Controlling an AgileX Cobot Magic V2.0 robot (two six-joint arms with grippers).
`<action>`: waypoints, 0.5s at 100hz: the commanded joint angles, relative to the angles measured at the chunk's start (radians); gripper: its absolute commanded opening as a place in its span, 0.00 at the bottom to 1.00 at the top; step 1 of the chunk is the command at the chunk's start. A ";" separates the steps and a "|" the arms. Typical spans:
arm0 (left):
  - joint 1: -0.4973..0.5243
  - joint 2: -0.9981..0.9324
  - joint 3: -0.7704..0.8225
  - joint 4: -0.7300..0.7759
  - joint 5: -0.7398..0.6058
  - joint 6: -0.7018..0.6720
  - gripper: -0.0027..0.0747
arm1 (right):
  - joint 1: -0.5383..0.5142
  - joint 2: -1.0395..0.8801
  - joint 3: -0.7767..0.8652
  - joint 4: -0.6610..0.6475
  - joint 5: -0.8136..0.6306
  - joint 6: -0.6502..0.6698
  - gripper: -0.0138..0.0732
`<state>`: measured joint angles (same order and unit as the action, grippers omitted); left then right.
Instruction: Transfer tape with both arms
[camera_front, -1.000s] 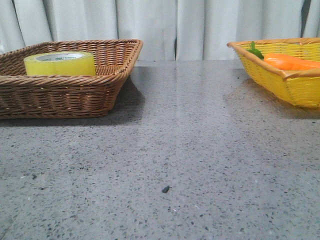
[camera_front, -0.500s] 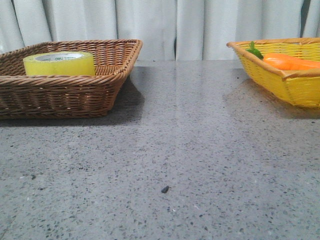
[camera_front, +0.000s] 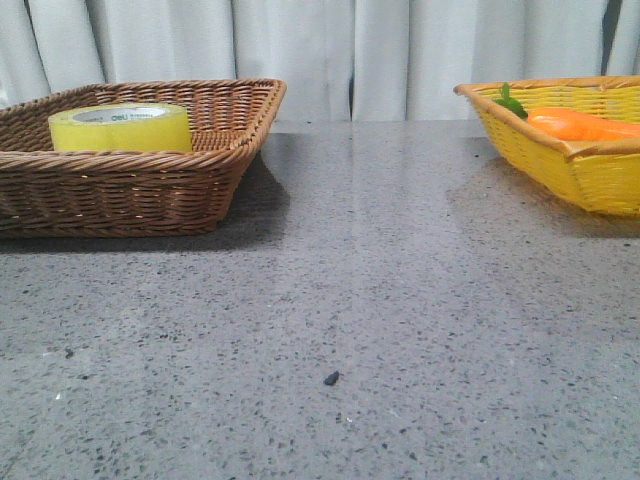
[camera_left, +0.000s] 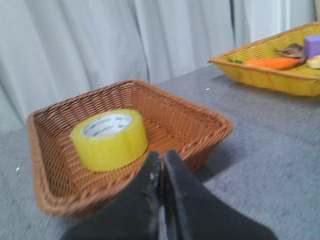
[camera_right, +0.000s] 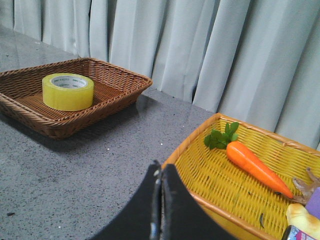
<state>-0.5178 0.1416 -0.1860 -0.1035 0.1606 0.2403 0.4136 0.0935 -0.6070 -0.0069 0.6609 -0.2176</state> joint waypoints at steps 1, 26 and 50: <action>0.050 -0.104 0.086 0.022 -0.117 -0.064 0.01 | 0.001 0.016 -0.023 -0.008 -0.085 0.002 0.08; 0.192 -0.168 0.197 0.050 -0.025 -0.153 0.01 | 0.001 0.016 -0.023 -0.008 -0.083 0.002 0.08; 0.207 -0.177 0.199 0.019 0.105 -0.153 0.01 | 0.001 0.016 -0.023 -0.008 -0.083 0.002 0.08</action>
<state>-0.3134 -0.0063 0.0034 -0.0602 0.2974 0.1017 0.4136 0.0935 -0.6061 -0.0069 0.6595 -0.2176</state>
